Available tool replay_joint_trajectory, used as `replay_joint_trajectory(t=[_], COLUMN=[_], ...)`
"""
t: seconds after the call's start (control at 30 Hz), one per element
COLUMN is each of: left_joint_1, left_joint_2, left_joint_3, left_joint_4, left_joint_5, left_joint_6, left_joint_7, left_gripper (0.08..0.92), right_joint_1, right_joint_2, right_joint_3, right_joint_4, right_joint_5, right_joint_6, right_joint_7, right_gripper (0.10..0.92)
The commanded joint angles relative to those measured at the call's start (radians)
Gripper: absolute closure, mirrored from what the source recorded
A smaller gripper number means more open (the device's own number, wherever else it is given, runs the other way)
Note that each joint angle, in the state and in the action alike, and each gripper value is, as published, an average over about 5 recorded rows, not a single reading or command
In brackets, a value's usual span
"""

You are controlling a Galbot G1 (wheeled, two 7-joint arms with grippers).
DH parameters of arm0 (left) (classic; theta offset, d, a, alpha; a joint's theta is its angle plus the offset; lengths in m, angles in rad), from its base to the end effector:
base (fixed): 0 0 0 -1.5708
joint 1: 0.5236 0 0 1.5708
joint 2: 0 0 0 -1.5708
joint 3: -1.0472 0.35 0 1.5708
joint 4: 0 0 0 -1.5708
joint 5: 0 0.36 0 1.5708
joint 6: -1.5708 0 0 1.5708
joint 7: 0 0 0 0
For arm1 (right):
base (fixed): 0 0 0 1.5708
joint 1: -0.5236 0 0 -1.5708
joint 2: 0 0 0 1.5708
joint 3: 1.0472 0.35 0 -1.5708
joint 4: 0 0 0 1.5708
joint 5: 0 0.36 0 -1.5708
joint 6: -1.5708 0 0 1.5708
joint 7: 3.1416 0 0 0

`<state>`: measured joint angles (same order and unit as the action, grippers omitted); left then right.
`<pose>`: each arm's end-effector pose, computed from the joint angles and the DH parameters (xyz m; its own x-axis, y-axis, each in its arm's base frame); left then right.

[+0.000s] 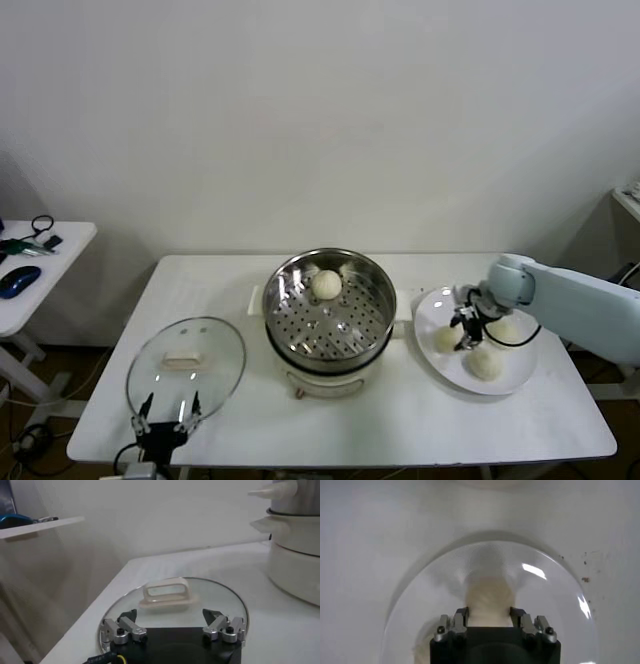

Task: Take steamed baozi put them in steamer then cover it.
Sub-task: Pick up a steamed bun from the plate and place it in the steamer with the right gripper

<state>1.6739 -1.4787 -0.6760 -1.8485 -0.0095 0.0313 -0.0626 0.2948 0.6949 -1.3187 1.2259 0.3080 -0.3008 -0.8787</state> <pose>0.1332 0.0754 -0.3995 -0.9204 -0.1853 0.3442 -0.1307 0.9757 0.1757 0.5177 -0.1533 -0.2139 -0.1561 -0.1093 0.9817 -0.9871 0.0542 -0.1510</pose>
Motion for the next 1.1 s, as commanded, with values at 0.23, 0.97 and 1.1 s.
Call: replay_joint_trajectory(t=[0.23,0.97,1.1], left_joint_1=[0.003,-0.003,0.003], left_joint_2=[0.000,-0.005,-0.005], left_joint_3=[0.006,0.022,0.018], left_joint_4=[-0.007,-0.027,-0.030], left_joint_5=[0.005,0.009,0.009], left_joint_6=[0.005,0.020,0.020], left_joint_7=[-0.002,0.003,0.002], left_gripper=[0.177,0.177,0.177], right_joint_1=[0.848,0.436,0.352], right_joint_2=[0.123,0.531,0.562], right_joint_3=[-0.427,-0.181,-0.174], right_joint_4=[0.145,0.350,0.261], right_joint_5=[0.464,0.602,0.554], right_joint_6=[0.009,-0.380,-0.388], right_joint_7=[-0.131,0.315,0.331], right_gripper=[0.457,0.457,0.457])
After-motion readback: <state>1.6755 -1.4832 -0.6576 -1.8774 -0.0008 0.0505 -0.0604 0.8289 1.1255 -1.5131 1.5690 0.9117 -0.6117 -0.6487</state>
